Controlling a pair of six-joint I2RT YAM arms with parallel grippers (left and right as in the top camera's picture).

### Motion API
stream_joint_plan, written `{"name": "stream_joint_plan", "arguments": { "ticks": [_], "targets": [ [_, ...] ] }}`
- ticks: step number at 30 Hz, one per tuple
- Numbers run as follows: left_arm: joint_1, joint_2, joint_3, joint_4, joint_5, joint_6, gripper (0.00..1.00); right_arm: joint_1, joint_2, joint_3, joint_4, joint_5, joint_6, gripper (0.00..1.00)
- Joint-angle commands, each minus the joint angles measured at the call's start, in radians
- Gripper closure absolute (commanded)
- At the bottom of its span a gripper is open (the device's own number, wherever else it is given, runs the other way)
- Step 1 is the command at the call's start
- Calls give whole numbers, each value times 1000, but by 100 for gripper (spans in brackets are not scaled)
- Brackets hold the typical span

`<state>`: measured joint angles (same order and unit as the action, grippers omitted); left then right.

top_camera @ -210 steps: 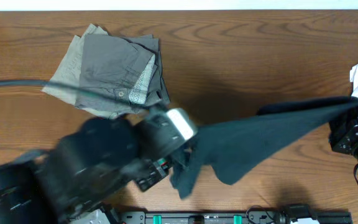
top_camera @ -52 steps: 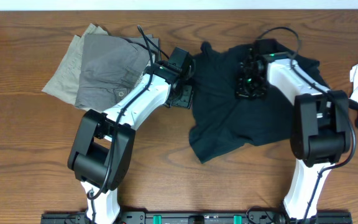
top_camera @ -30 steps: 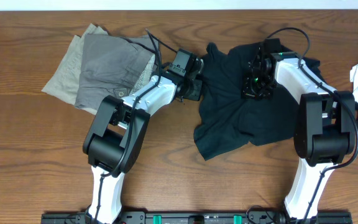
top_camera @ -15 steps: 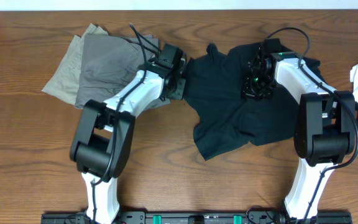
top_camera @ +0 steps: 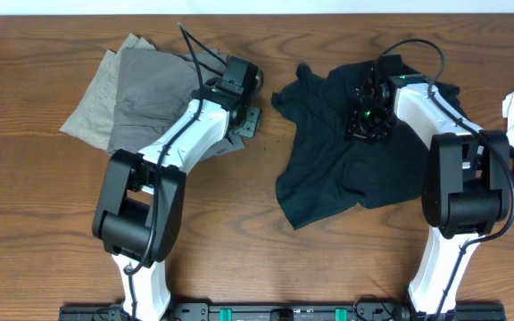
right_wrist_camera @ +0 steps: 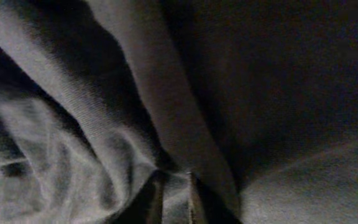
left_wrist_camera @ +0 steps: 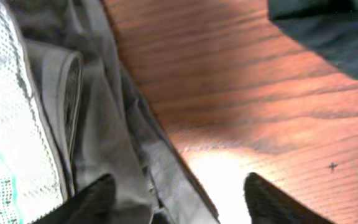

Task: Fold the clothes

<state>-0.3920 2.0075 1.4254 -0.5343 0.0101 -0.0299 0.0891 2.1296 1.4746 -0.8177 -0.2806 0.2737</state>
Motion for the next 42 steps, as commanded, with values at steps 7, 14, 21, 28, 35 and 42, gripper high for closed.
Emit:
{"name": "stream_joint_plan", "arguments": {
  "ticks": [7, 14, 21, 28, 35, 42],
  "targets": [
    [-27, -14, -17, -116, 488, -1, 30, -8, 29, -19, -5, 93, -9, 77],
    [-140, 11, -85, -39, 537, -17, 43, -8, 29, -19, -5, 93, -9, 77],
    [-228, 37, -101, -7, 536, -29, 92, -8, 29, -19, -6, 93, -9, 77],
    [-143, -10, -75, -241, 494, -136, 94, -8, 29, -19, -14, 90, -9, 77],
    [-11, -32, -75, -386, 217, -159, 94, -9, 21, -16, -5, 17, -82, 67],
    [32, -39, -54, -266, 349, -126, 94, -29, -75, -16, -9, -8, -126, 67]
  ]
}}
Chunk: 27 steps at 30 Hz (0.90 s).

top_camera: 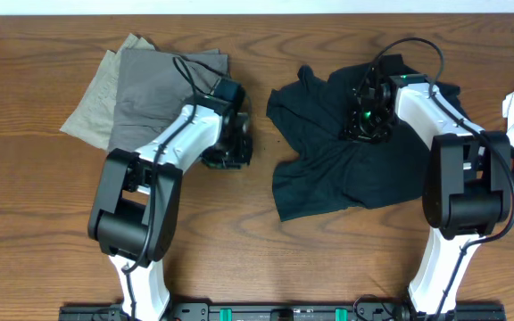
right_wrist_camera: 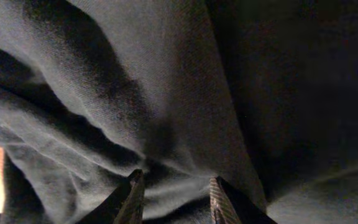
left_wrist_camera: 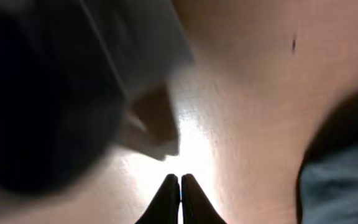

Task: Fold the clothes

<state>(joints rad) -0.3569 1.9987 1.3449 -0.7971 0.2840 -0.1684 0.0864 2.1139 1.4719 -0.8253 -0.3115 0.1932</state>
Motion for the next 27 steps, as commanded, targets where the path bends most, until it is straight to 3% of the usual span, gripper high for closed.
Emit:
{"name": "stream_joint_plan", "arguments": {
  "ticks": [1, 4, 7, 11, 16, 23, 27],
  "targets": [
    [-6, -34, 31, 1, 145, 25, 94, -29, -74, -13, -4, 23, -46, 67],
    [-36, -55, 32, 54, 278, 45, 93, -45, -117, -13, -6, 24, -35, 79],
    [-90, -61, 32, 127, 254, 128, 93, -77, -148, -13, -5, 23, 35, 98],
    [-175, -37, 25, 236, 151, 208, 94, -127, -177, -13, -6, -21, 61, 99],
    [-227, 47, 21, 321, 142, 240, 94, -164, -186, -13, -39, -61, 52, 98],
    [-239, 147, 21, 446, 146, 266, 94, -166, -186, -13, -69, -60, 26, 98],
    [-220, 196, 22, 555, 15, 259, 94, -166, -186, -13, -73, -60, 26, 97]
  ]
}}
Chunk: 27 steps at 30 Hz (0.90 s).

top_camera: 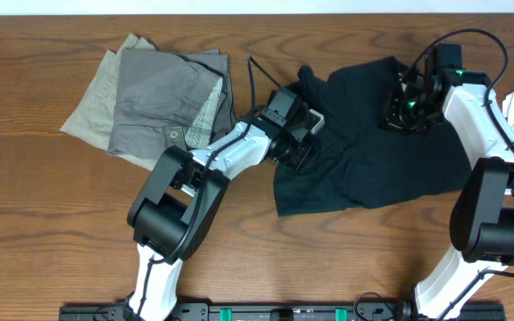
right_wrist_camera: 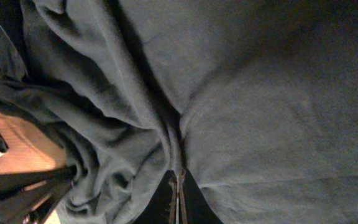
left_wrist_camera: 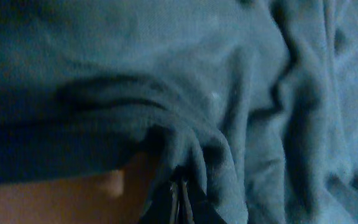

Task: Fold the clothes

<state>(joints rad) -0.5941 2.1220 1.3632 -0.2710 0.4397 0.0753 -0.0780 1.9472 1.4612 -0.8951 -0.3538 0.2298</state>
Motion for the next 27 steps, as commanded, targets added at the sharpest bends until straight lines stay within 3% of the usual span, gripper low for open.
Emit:
{"name": "stream_joint_plan", "arguments": {
  "ticks": [1, 6, 13, 16, 18, 19, 23, 27],
  "targets": [
    [31, 88, 10, 65, -190, 4, 94, -1, -19, -3, -6, -17, -11, 97],
    [112, 151, 112, 151, -182, -29, 94, -1, -19, -3, -2, -17, -10, 98],
    [189, 195, 410, 94, -181, -25, 94, -2, -19, -3, -2, -15, -10, 97],
    [201, 192, 550, -35, -163, 6, 93, -3, -19, -3, -3, -9, -11, 96],
    [200, 184, 631, -157, -164, 8, 84, -7, -19, -3, -5, -10, -10, 95],
    [200, 177, 664, -226, -164, 8, 75, -10, -19, -3, -6, -10, -10, 95],
    [188, 130, 696, -476, -163, 10, 61, -20, -19, -3, -27, -10, -19, 92],
    [162, 113, 696, -713, -158, 10, 61, -20, -19, -3, -48, -10, -75, 88]
  ]
}}
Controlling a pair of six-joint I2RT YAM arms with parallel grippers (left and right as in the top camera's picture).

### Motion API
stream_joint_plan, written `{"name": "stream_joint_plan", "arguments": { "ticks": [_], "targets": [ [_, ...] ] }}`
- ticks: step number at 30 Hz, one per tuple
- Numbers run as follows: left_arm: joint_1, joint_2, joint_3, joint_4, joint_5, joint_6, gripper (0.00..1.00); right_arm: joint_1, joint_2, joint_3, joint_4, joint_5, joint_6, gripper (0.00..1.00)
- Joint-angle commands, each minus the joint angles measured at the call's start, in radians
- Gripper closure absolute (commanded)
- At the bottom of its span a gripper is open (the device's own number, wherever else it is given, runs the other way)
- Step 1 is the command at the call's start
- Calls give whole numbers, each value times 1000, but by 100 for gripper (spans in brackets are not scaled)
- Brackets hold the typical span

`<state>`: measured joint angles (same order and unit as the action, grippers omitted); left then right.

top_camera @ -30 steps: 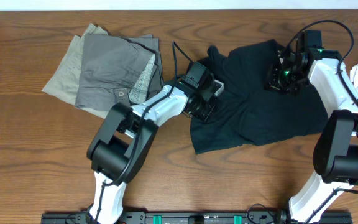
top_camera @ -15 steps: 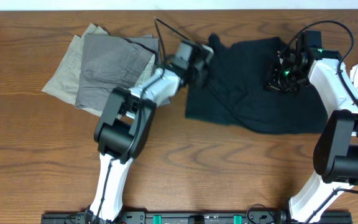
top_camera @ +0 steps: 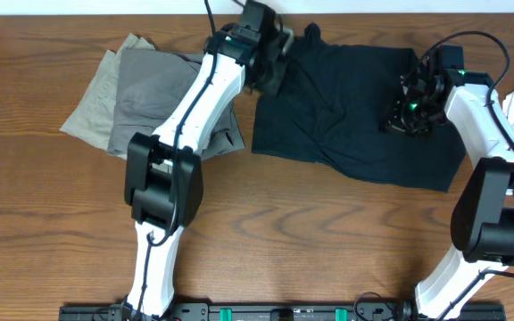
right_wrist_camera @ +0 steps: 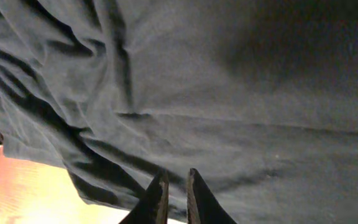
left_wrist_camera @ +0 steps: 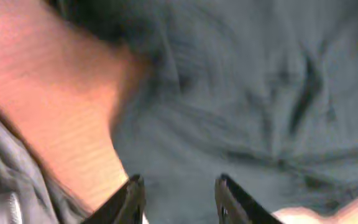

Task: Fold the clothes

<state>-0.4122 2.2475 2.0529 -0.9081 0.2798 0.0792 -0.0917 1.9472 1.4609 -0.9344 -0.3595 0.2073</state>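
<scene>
A dark teal shirt (top_camera: 346, 116) lies spread nearly flat across the far right half of the table, also filling the right wrist view (right_wrist_camera: 229, 74). My left gripper (top_camera: 270, 58) hangs over its far left corner. In the left wrist view the left gripper (left_wrist_camera: 179, 190) is open, with the shirt (left_wrist_camera: 241, 93) below it and nothing between the fingers. My right gripper (top_camera: 406, 114) is over the shirt's right part. In its own view the right gripper (right_wrist_camera: 177, 186) stands open by a narrow gap just above the flat cloth.
A folded grey garment (top_camera: 150, 98) lies at the far left, its edge next to the shirt's left side. White clothes and a dark piece sit at the right edge. Bare wooden table (top_camera: 284, 241) runs along the front.
My left gripper was shut on the shirt's left edge mid-table; now it is at the far edge and open. The shirt lies flatter and wider. My right gripper has parted slightly in place.
At first my left gripper was open at the grey garment while the right was shut in the crumpled shirt. Then the left was shut beside the grey pile and the right open. Later both were shut on the shirt, further apart. Now both are open and the shirt is spread out.
</scene>
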Motion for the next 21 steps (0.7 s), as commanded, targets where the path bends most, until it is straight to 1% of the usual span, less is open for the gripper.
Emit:
{"name": "stream_joint_plan", "arguments": {
  "ticks": [1, 4, 7, 9, 10, 12, 15, 17, 20, 21],
  "targets": [
    [-30, -13, 5, -126, 8, 6, 61, -6, -19, -2, -13, -4, -60, 88],
    [-76, -11, -40, -212, 7, 6, 61, -6, -19, -2, -14, -4, -67, 86],
    [-123, -11, -117, -208, 7, 6, 64, -6, -19, -2, -13, -4, -67, 85],
    [-151, -11, -176, -177, 3, -14, 64, -6, -19, -2, -17, -4, -68, 84],
    [-161, -11, -209, -151, -3, -51, 62, -8, -19, -2, -21, -4, -68, 84],
    [-171, -11, -262, -102, -4, -122, 60, -11, -19, -2, -28, -4, -68, 84],
    [-169, -11, -322, -17, -5, -199, 55, -23, -19, -2, -43, -4, -67, 84],
    [-164, -11, -353, 42, -10, -229, 54, -35, -19, -2, -48, -5, -67, 84],
    [-158, -11, -386, 102, -88, -288, 53, -55, -19, -2, -55, -23, -67, 84],
    [-157, -11, -394, 122, -92, -287, 53, -61, -19, -2, -58, -27, -67, 85]
  ]
}}
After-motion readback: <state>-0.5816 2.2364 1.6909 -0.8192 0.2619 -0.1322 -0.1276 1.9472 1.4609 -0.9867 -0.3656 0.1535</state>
